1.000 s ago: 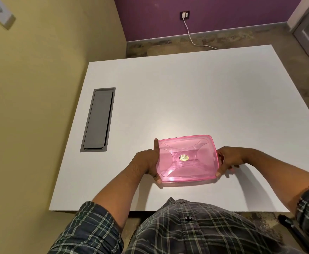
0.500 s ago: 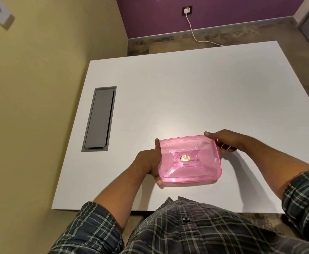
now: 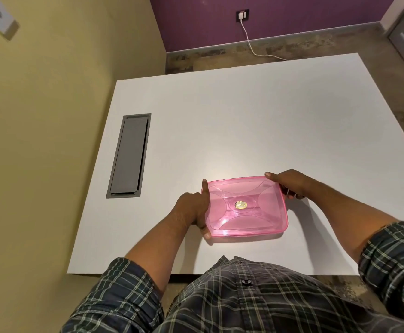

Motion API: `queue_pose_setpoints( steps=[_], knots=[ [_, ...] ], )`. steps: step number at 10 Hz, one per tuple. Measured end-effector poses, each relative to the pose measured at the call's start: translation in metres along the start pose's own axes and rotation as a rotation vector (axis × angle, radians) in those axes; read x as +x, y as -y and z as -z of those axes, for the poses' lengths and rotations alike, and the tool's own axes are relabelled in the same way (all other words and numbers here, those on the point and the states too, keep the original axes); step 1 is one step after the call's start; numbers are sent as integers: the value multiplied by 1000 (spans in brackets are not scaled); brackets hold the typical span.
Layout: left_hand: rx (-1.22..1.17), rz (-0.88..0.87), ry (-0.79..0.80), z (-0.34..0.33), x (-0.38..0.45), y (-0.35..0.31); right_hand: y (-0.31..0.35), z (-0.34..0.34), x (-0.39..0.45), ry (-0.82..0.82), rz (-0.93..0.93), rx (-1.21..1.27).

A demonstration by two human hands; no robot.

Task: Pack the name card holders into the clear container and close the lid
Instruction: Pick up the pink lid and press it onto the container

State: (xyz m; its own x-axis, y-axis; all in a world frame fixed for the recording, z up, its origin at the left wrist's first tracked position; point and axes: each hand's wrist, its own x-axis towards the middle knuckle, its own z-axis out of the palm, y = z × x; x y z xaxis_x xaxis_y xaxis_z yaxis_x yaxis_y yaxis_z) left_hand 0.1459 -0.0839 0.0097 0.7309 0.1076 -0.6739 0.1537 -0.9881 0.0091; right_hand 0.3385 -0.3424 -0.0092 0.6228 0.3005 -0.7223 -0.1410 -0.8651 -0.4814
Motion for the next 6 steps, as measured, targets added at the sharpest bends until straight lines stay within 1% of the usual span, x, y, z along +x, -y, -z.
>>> queue_pose_setpoints(
  steps=[1, 2, 3, 4, 5, 6],
  knots=[
    [4, -16, -10, -1, -1, 1, 0, -2, -3, -19, 26, -7],
    [31, -34, -60, -2, -2, 4, 0, -3, -8, -54, 58, -44],
    [79, -35, -116, -1, -5, 7, -3, -9, -14, -160, 114, -160],
    [78, -61, -156, 2, -6, 11, -6, -16, -15, -345, 183, -340],
    [18, -62, -269, 8, -12, 17, -4, -20, -17, -607, 372, -445],
    [-15, -16, -401, 12, -8, 27, -2, -14, -12, -729, 515, -558]
  ],
)
